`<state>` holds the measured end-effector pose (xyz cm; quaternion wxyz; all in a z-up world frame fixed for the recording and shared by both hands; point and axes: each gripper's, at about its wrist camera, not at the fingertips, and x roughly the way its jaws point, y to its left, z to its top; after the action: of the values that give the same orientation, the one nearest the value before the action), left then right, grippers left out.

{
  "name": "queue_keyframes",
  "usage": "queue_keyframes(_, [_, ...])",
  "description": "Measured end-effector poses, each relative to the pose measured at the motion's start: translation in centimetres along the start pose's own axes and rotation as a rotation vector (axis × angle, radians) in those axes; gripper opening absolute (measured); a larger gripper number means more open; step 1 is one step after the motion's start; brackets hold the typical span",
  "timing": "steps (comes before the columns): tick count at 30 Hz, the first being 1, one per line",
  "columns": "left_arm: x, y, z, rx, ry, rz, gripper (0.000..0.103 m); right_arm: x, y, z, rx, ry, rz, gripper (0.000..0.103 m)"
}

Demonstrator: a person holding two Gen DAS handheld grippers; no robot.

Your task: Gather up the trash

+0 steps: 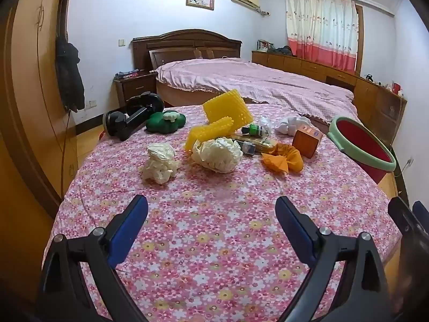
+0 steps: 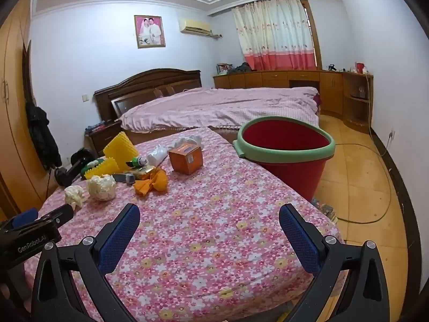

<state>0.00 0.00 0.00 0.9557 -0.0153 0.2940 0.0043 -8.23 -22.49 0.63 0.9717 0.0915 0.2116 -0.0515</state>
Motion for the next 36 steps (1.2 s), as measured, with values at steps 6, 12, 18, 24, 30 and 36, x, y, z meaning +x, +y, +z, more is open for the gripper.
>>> queue_keyframes(6, [0.05,-0.05,0.01,0.001,0.004,-0.001,0.096,-0.04,0.07,0.0,0.005,0.005,0.002,0.103])
queue_keyframes(12, [0.26,0.01,-0.01,-0.005,0.006,-0.001,0.096,0.01,0.19,-0.1,0.003,0.004,0.001,0.103])
queue_keyframes(18, [0.11,0.01,-0.14,-0.006,0.004,0.001,0.096,-0.11,0.01,0.03,0.007,0.008,0.002,0.103])
queue_keyframes(24, [0.16,0.11,-0.35,-0.006,0.005,0.001,0.095,-0.06,0.05,0.01,0.004,0.007,0.0,0.103])
queue_keyframes(30, [0.19,0.19,-0.33,-0.008,0.006,0.0,0.095,0.01,0.08,-0.2,0.004,0.008,0.0,0.103])
queue_keyframes(36, [-0.05,0.25,-0.29,-0.01,0.007,-0.002,0.096,-0.03,0.05,-0.08,0.003,0.008,0.0,0.103])
